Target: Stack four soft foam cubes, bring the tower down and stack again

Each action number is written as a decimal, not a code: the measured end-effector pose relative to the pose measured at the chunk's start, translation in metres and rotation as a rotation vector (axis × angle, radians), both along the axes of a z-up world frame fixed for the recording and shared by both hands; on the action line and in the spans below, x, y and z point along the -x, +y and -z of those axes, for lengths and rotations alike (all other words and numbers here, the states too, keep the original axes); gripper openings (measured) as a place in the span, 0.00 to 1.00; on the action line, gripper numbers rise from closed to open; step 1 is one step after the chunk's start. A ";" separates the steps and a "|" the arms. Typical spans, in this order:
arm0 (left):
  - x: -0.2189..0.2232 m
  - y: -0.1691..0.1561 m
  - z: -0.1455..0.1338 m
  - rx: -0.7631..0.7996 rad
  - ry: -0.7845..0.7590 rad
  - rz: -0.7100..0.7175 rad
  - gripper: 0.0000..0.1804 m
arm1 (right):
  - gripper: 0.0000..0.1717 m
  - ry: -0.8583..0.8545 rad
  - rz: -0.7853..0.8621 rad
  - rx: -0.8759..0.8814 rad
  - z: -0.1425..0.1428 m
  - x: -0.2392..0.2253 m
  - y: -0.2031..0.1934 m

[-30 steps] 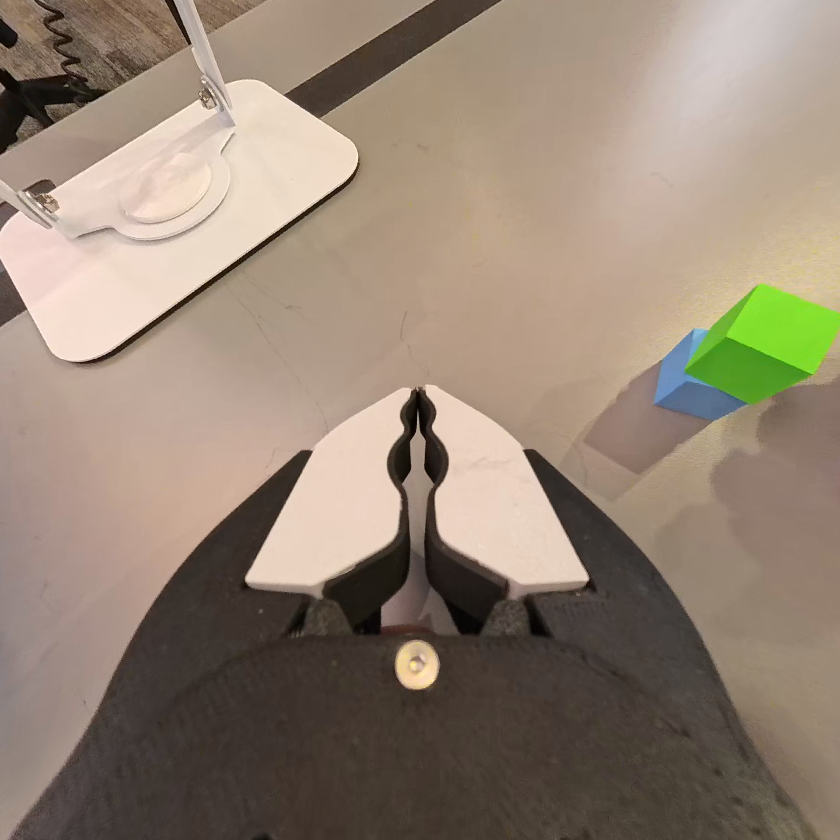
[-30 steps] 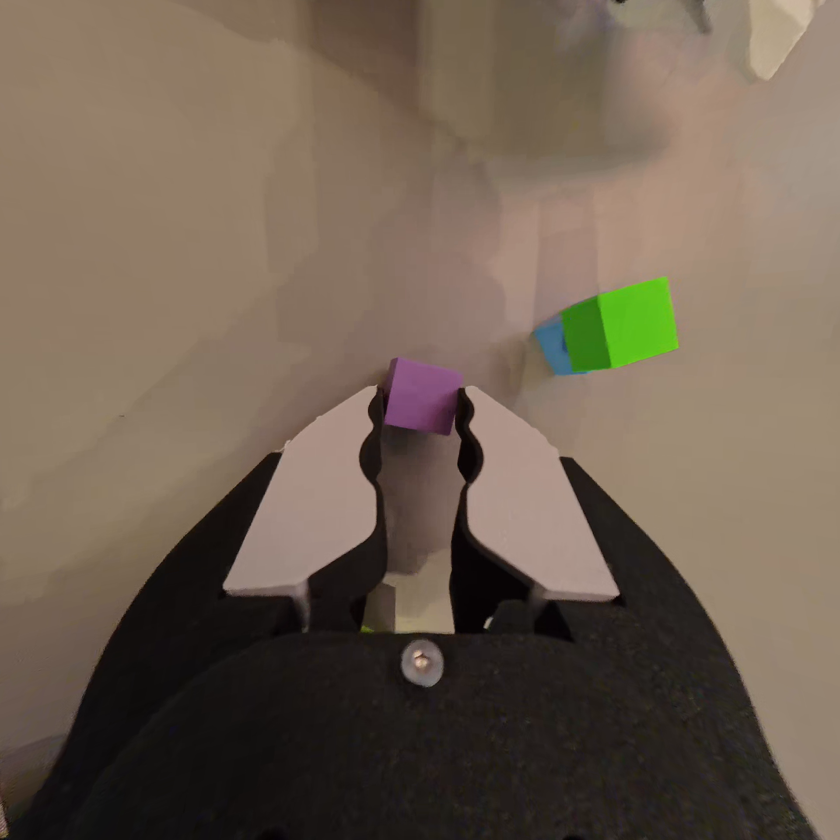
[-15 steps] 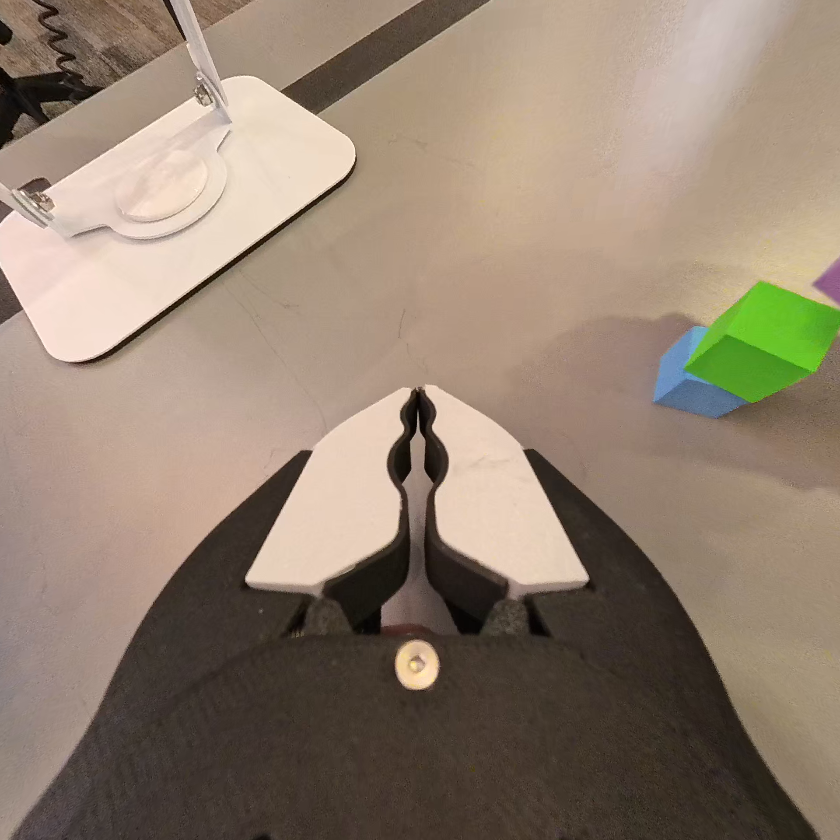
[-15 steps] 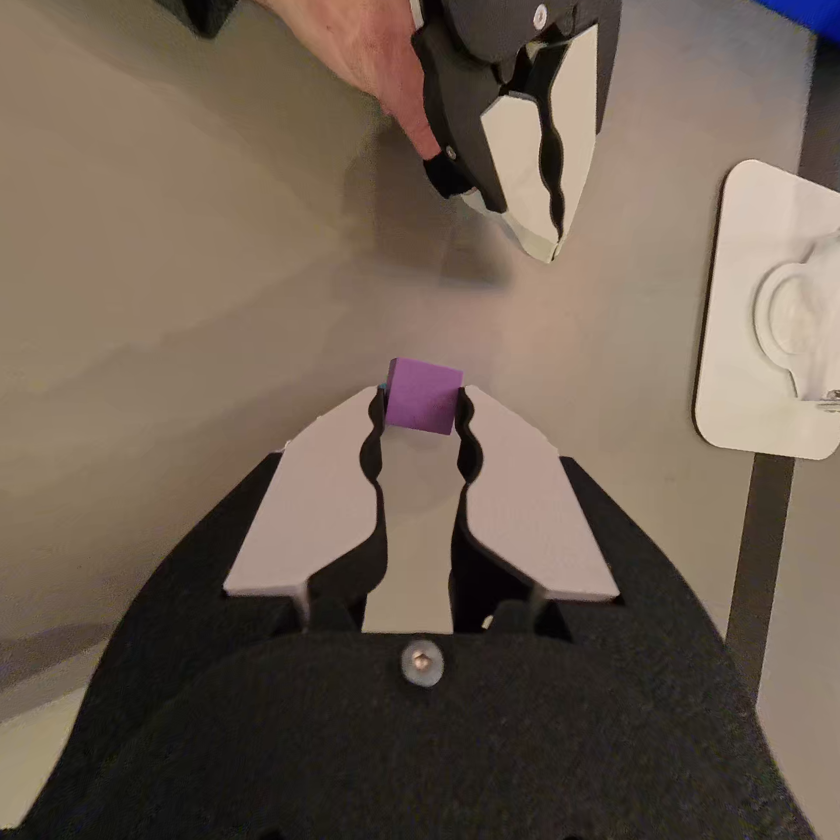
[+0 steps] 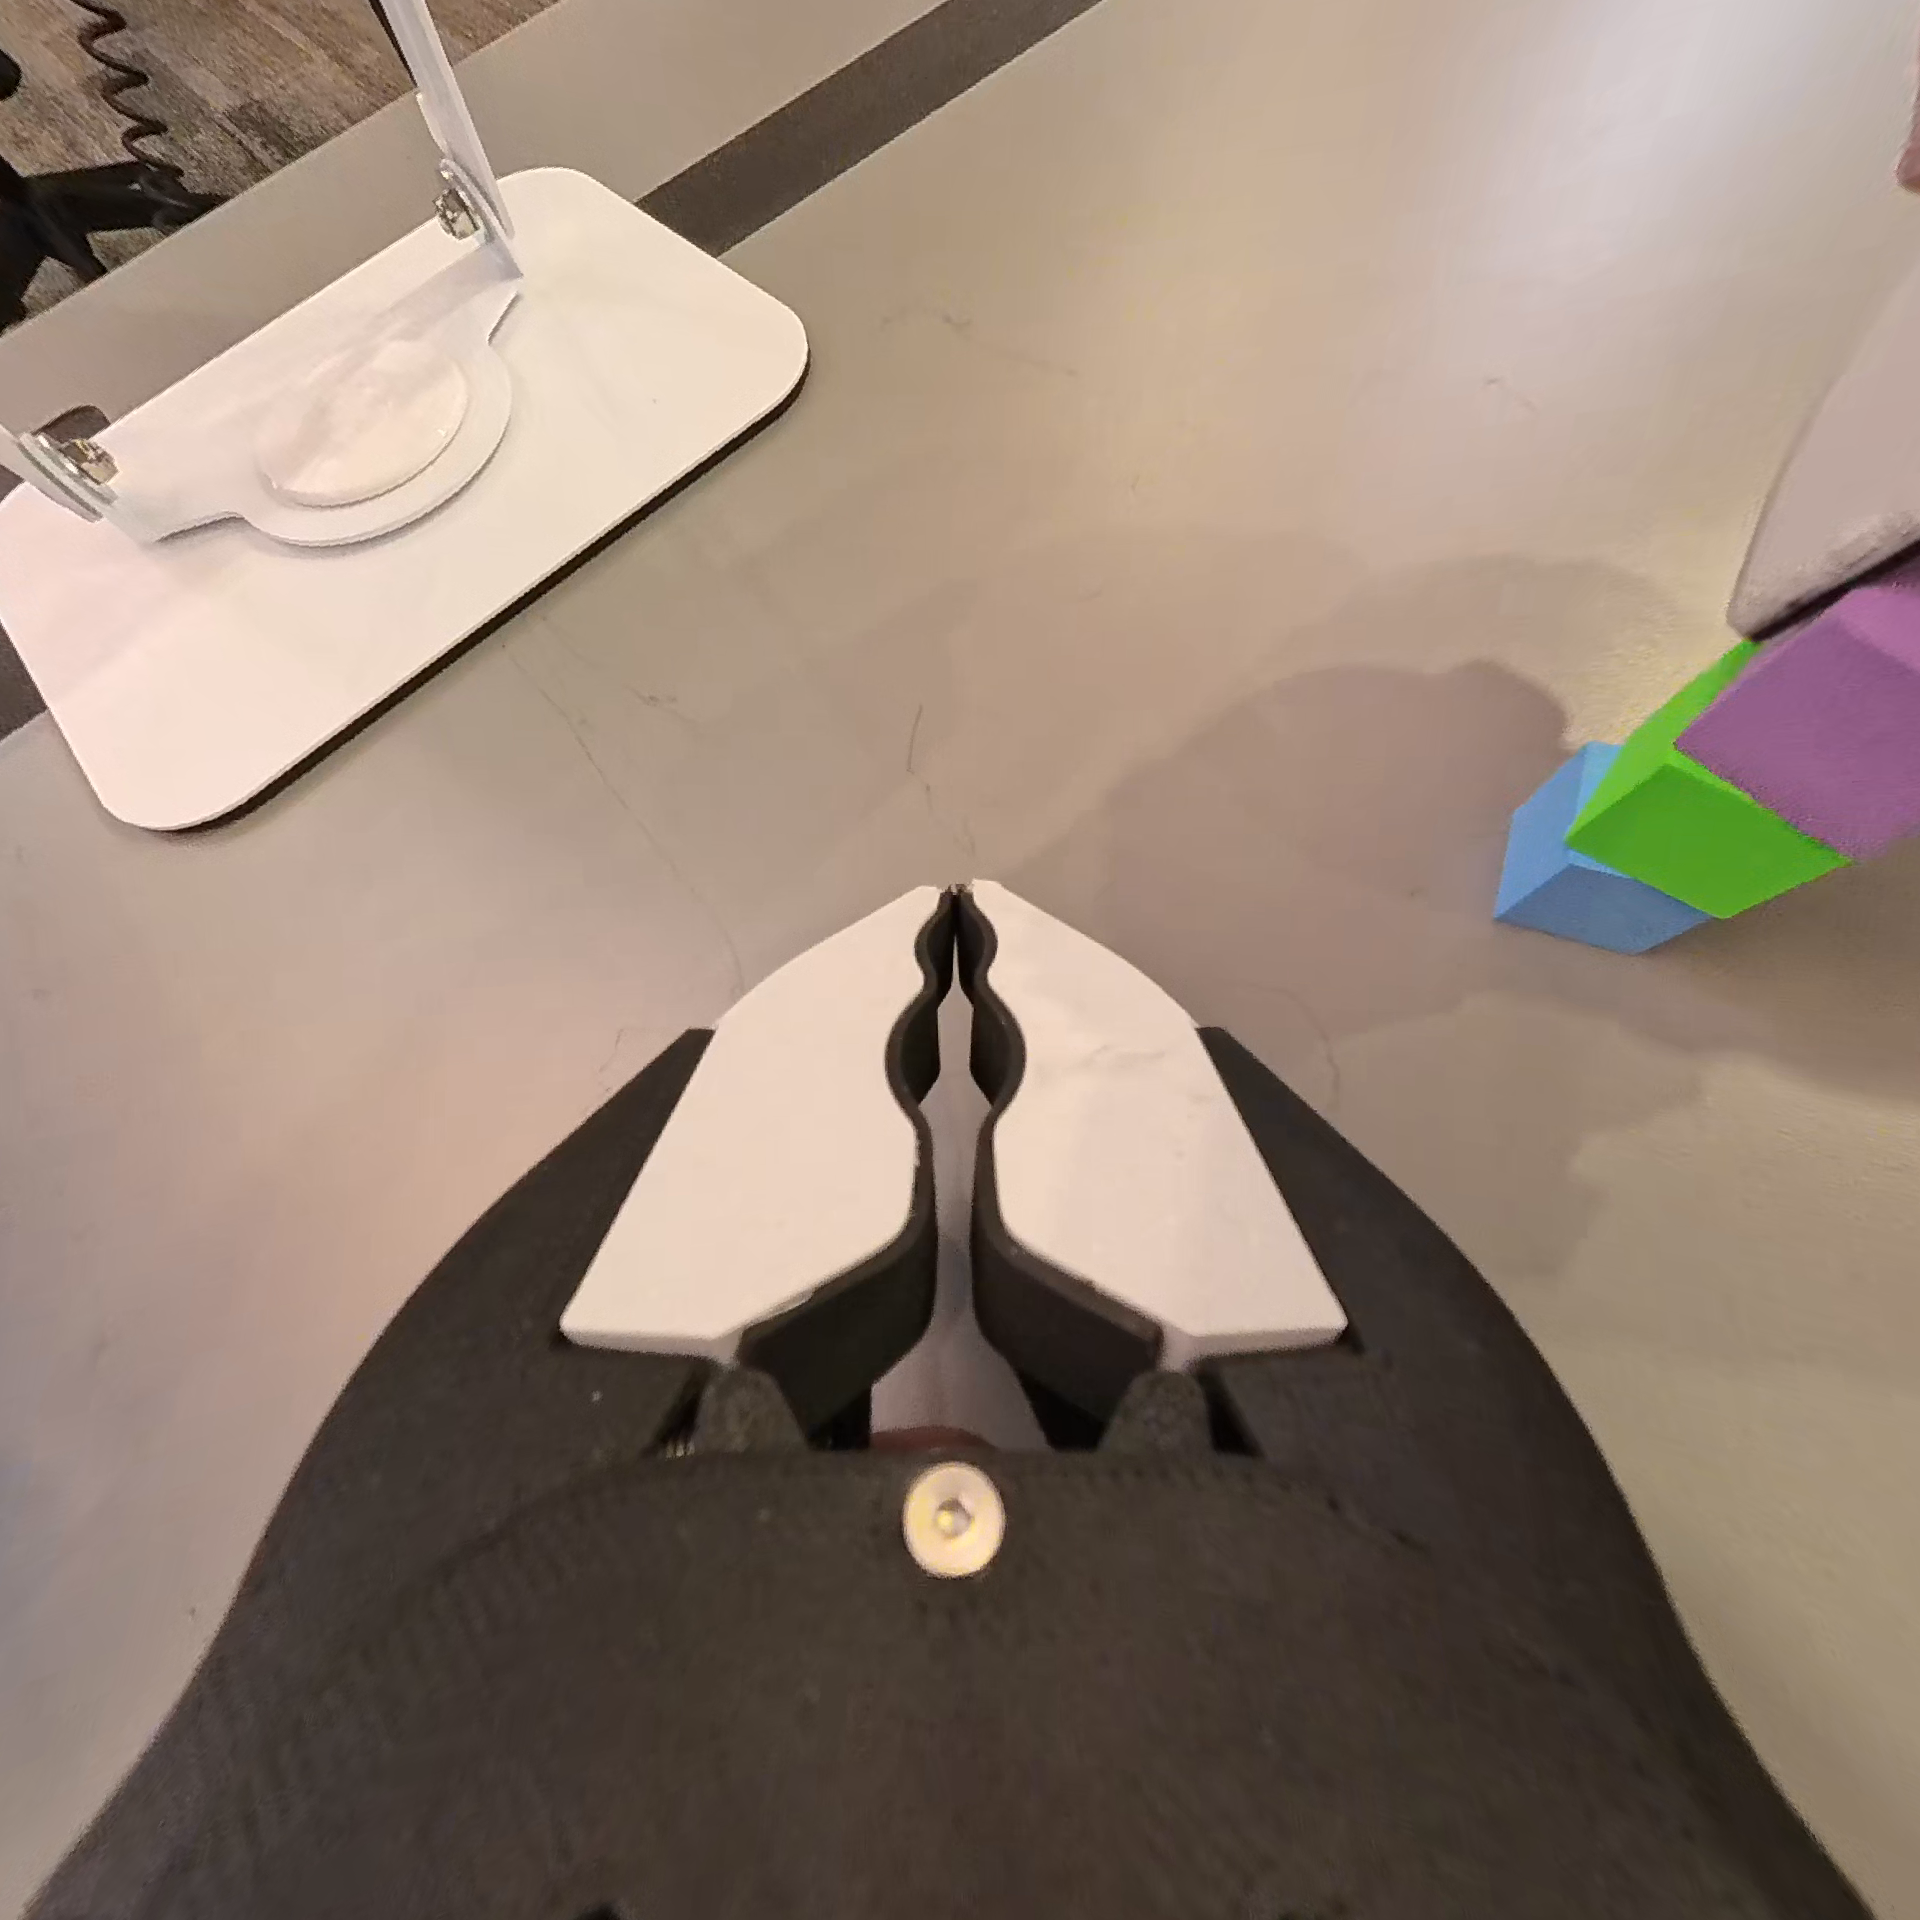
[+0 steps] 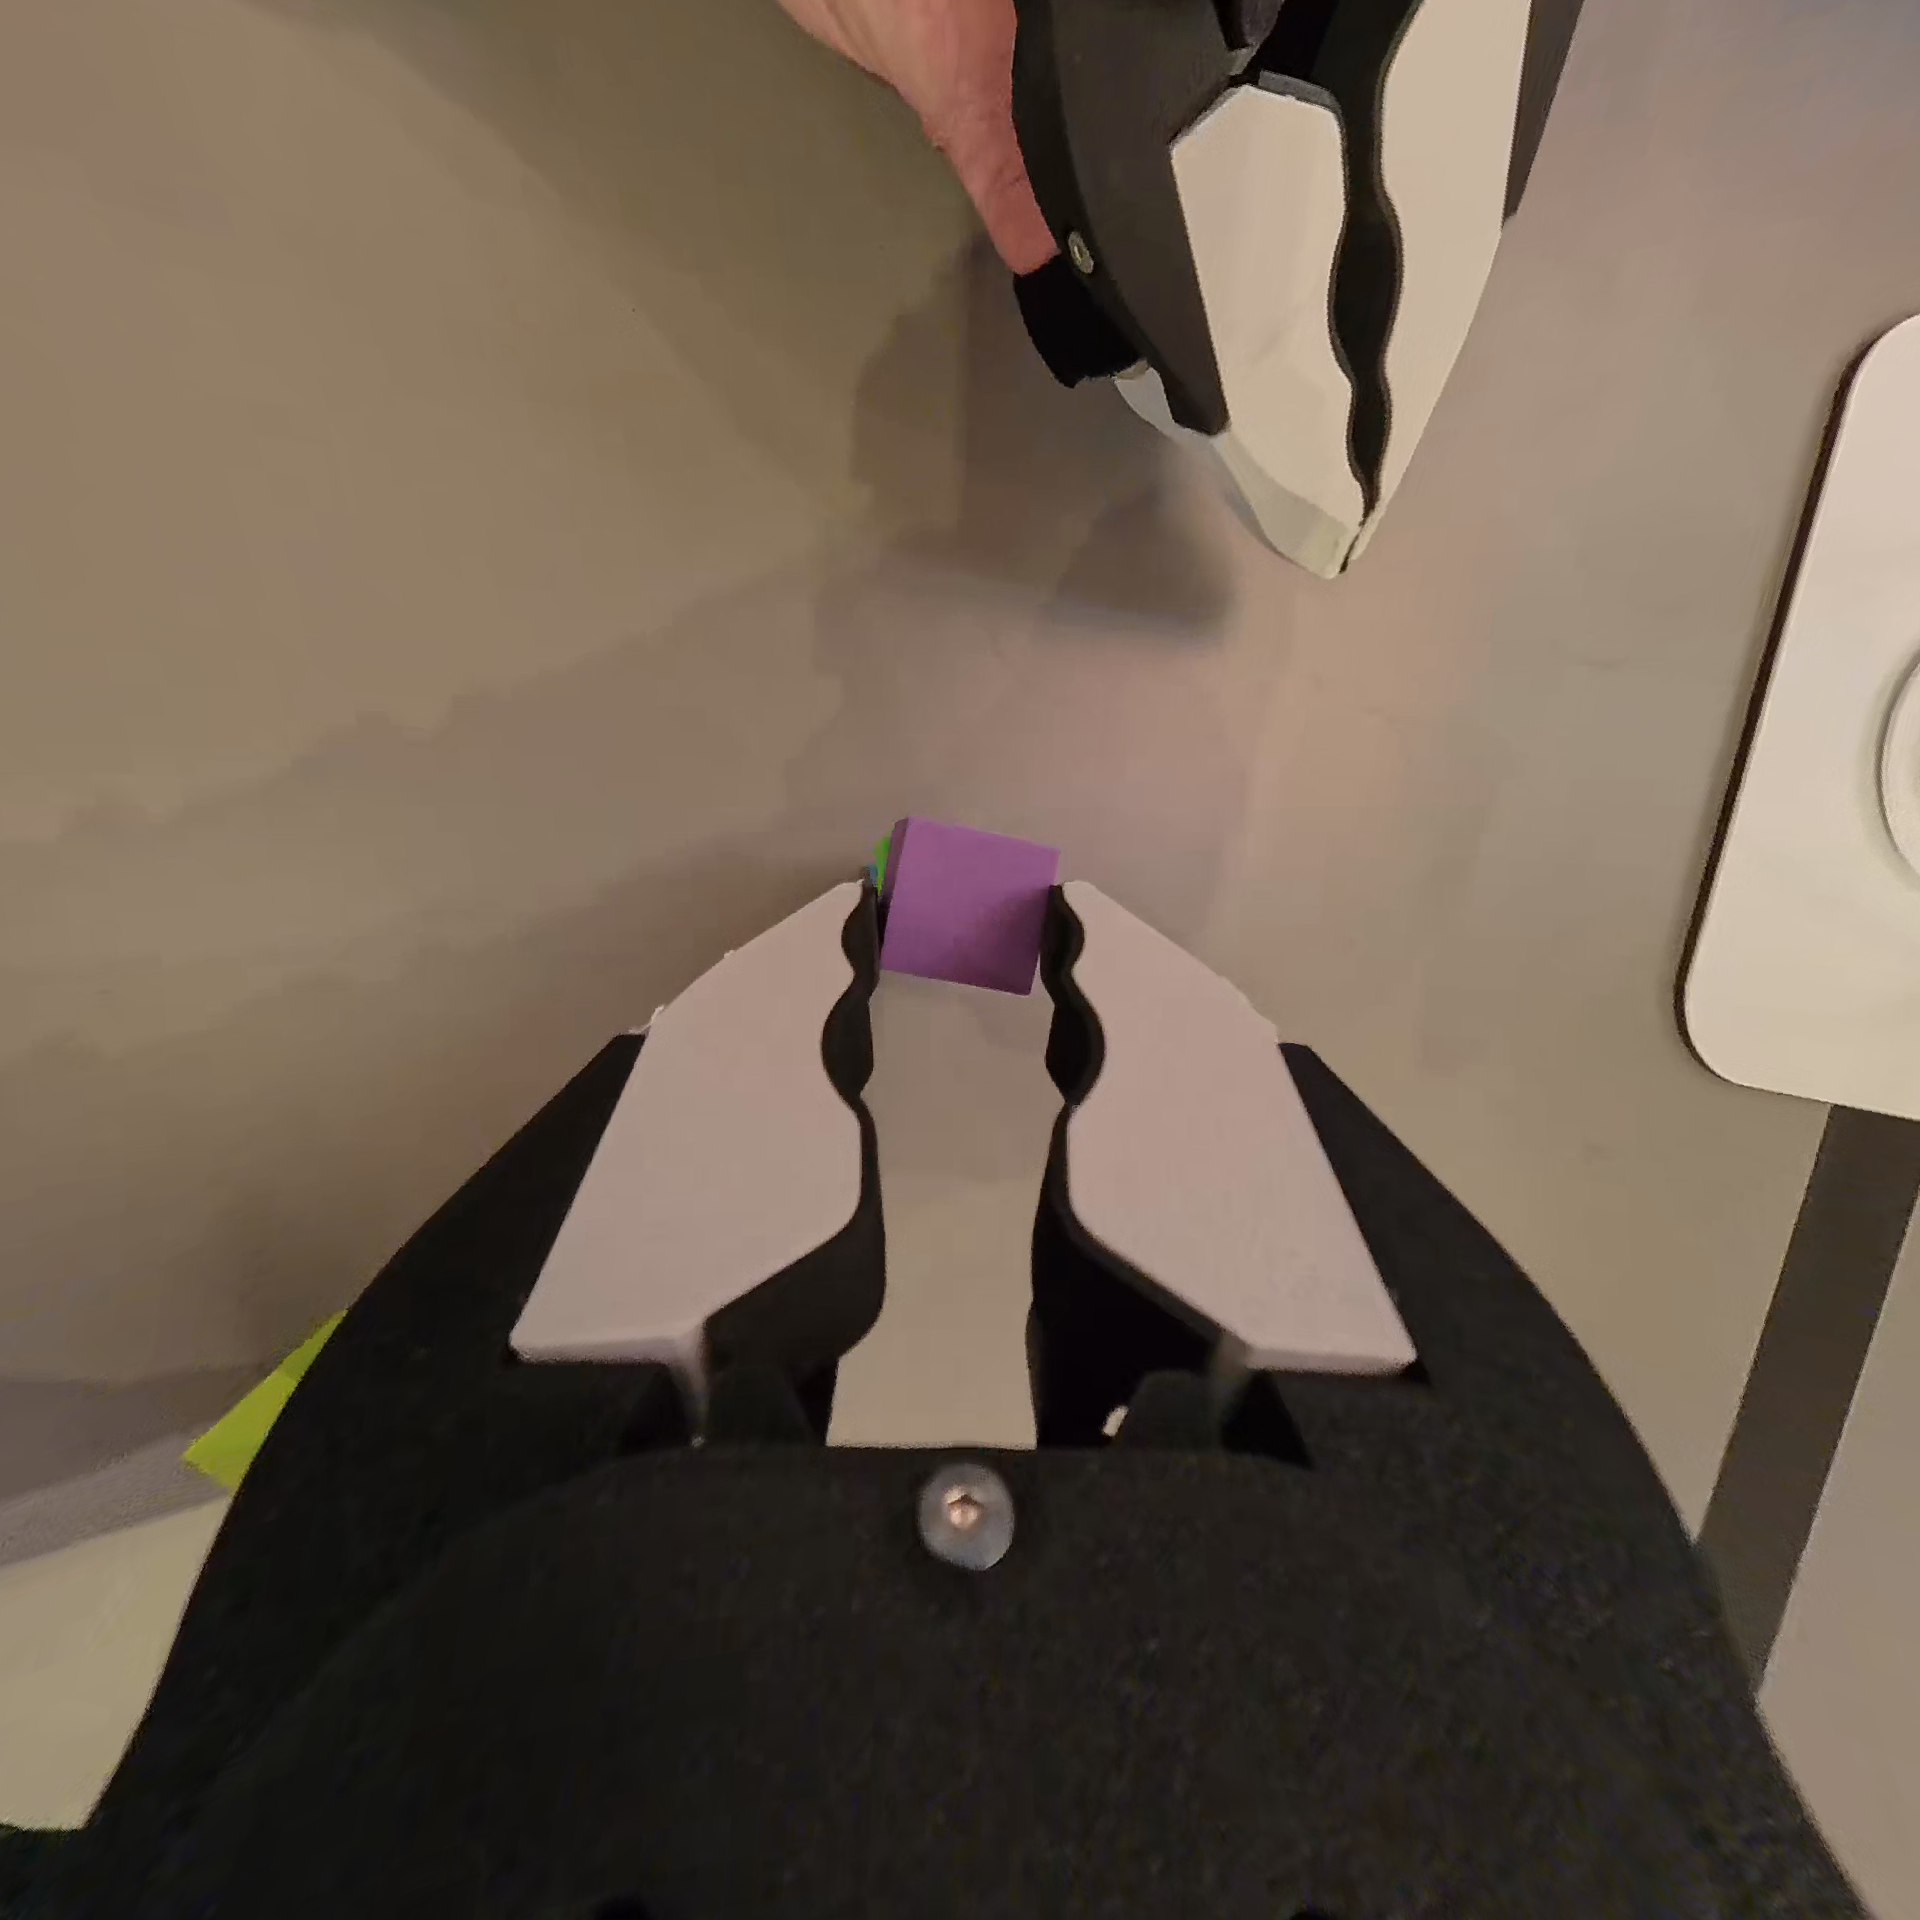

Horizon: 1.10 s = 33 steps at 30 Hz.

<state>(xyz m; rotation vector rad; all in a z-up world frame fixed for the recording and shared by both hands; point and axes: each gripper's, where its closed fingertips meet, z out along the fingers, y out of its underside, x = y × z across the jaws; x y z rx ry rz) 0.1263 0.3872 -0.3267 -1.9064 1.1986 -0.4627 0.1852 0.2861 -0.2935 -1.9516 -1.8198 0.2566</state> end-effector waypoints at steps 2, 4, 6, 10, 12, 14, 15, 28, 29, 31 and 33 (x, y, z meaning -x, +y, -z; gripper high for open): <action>0.000 0.000 0.000 0.000 0.000 0.001 0.00 | 0.21 0.002 0.002 0.000 0.000 0.001 0.000; 0.000 0.000 0.000 0.000 0.001 0.002 0.00 | 0.27 -0.027 0.036 -0.006 0.001 -0.004 0.002; 0.000 0.000 0.000 0.001 0.001 0.002 0.00 | 0.30 0.008 0.054 -0.011 -0.007 -0.005 0.000; 0.000 0.000 0.000 0.001 -0.001 0.003 0.00 | 0.30 0.033 0.135 -0.082 -0.030 -0.022 -0.009; 0.000 0.000 0.000 0.002 -0.002 0.002 0.00 | 0.29 0.040 0.192 -0.105 -0.039 -0.034 -0.021; 0.000 0.000 0.000 0.000 0.000 0.002 0.00 | 0.28 0.034 0.256 -0.108 -0.040 -0.046 -0.038; 0.000 0.000 0.000 -0.001 0.000 0.002 0.00 | 0.29 0.022 0.283 -0.104 -0.036 -0.051 -0.049; 0.000 0.000 -0.001 -0.010 0.002 -0.006 0.00 | 0.29 -0.066 0.565 0.020 0.035 -0.097 -0.147; 0.000 0.001 -0.001 -0.010 0.002 -0.007 0.00 | 0.26 -0.082 0.583 0.022 0.038 -0.100 -0.147; 0.001 0.001 -0.001 -0.011 0.000 -0.008 0.00 | 0.21 -0.118 0.593 0.032 0.044 -0.104 -0.147; 0.001 0.001 -0.001 -0.012 0.000 -0.008 0.00 | 0.17 -0.119 0.585 0.039 0.046 -0.104 -0.144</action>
